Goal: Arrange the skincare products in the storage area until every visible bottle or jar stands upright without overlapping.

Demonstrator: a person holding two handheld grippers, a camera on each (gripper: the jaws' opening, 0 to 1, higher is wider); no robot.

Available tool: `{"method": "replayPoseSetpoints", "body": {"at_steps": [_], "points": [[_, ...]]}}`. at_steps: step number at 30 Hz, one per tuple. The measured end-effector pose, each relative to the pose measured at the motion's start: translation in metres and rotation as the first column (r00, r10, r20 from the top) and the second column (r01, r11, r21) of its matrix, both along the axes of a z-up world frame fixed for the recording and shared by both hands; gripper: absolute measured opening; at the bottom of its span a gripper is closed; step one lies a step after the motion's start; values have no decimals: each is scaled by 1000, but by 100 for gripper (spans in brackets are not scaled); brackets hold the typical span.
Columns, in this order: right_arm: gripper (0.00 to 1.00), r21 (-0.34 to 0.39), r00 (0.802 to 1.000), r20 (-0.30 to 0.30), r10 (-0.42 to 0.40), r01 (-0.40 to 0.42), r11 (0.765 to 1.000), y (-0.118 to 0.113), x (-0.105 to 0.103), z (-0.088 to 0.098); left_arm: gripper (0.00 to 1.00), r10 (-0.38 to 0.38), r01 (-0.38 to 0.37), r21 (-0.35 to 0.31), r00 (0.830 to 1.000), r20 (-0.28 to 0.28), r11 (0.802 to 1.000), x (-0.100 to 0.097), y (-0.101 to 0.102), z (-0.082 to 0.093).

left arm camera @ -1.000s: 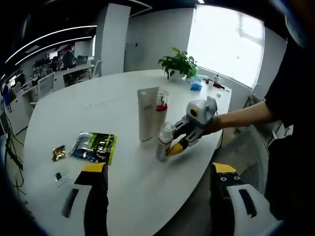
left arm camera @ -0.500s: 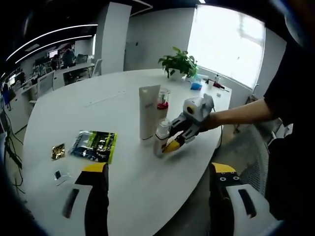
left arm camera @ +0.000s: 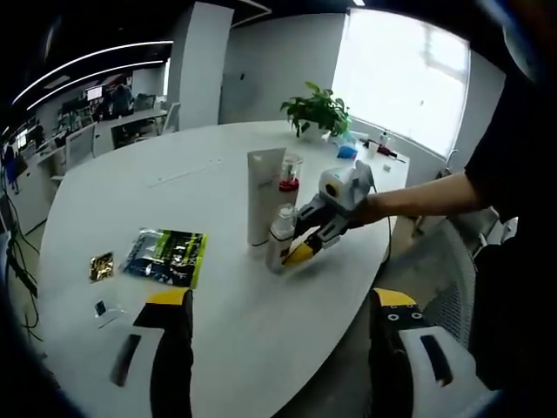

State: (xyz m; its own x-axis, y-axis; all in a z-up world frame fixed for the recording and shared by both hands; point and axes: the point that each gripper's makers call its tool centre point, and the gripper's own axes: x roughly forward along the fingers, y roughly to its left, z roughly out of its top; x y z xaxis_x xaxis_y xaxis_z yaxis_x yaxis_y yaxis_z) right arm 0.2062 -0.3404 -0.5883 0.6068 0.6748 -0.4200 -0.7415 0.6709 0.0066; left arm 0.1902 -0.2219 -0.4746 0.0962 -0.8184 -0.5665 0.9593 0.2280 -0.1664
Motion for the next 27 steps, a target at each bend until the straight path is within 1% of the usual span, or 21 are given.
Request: {"method": "replayPoseSetpoints", "body": {"at_steps": [8,17,23,25,27], "points": [[11,-7,1000,-5,8,-8,1000,-2,1,-1,76,3,-3,2,1000,-5,1000,1,2,-2],[12,1,1000,-15,7,-7,1000,-2,1,-2,76,2,-2,2,1000,-7,1000,2,1,-3],[14,3,1000,-25,10,-10,1000,-1,-1,0,76,-1,1,0,1000,-8,1000,2,0,-3],[15,-20,999,-27,16,-17,1000,-2,-2,-3,76,-2,2,-2,1000,-8,1000,2,0,-2],[15,-16,999,-29,14,-14,1000,-2,-3,-2,76,-3,3,-2,1000,-7,1000,2,-1,-2]]}}
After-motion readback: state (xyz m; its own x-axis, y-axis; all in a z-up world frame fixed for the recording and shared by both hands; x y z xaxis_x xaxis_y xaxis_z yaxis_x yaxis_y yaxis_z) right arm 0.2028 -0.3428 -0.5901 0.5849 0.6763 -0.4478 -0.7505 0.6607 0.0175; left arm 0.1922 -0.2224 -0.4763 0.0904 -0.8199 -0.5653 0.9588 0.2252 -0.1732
